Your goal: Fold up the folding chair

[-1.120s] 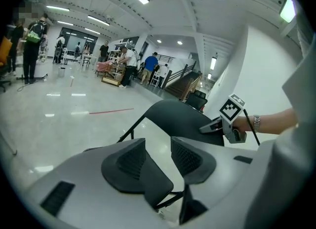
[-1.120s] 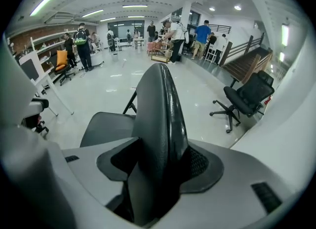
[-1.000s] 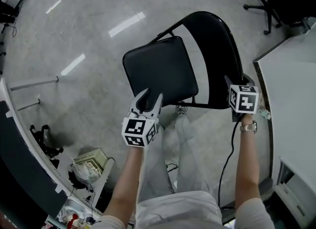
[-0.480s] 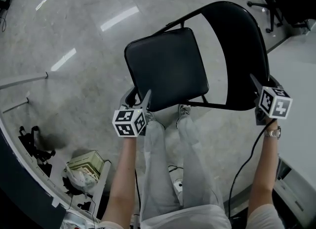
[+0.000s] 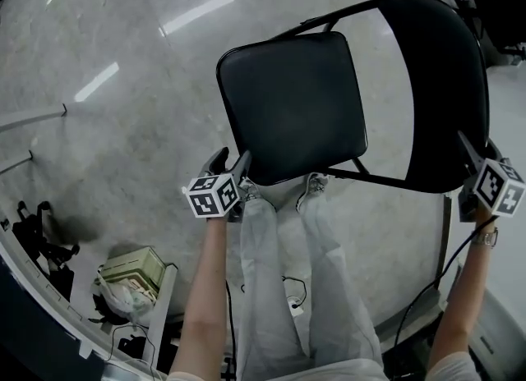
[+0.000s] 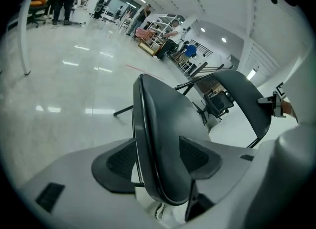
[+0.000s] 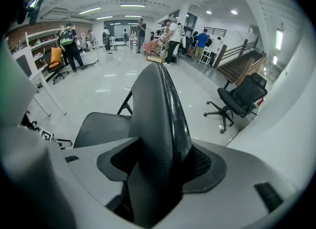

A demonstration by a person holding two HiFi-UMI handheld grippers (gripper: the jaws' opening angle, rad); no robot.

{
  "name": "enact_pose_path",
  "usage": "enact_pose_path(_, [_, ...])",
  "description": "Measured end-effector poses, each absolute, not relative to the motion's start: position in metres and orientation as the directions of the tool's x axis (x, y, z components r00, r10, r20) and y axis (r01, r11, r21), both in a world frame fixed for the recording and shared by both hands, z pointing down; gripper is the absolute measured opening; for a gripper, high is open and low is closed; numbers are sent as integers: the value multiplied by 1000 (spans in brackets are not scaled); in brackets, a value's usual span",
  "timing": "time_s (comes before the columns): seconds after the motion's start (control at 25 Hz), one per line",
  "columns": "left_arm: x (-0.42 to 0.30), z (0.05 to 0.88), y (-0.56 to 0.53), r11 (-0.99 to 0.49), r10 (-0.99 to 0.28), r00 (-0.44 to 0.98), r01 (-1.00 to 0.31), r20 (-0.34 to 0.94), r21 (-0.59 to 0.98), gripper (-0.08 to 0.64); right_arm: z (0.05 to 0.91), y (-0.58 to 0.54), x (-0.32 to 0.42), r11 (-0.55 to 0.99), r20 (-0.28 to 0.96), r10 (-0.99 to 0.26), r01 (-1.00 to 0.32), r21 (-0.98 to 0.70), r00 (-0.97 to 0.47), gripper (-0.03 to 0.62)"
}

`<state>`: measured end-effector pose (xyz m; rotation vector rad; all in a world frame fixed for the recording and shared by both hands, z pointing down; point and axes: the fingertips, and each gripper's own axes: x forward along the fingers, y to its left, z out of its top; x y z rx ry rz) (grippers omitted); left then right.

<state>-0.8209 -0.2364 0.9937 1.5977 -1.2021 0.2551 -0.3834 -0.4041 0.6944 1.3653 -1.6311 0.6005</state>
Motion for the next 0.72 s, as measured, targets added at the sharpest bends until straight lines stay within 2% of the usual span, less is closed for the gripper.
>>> enact_pose_path(0.36, [-809,1043,-233,160,-562,614,-577,555,800,339,692,-408,-388,286,857,-515,-943,171,-1,249])
enact_pose_path(0.52, [-805,1051,-231,202,-577,645,-482,501,852,343,694,-409,-386,286,854,-520,-942,175,1,249])
enact_pose_path(0.72, [-804,1047,-231,205,-562,656,-480,504,853,342,699,-409,-388,268,861,-504,-960,80,-69,247])
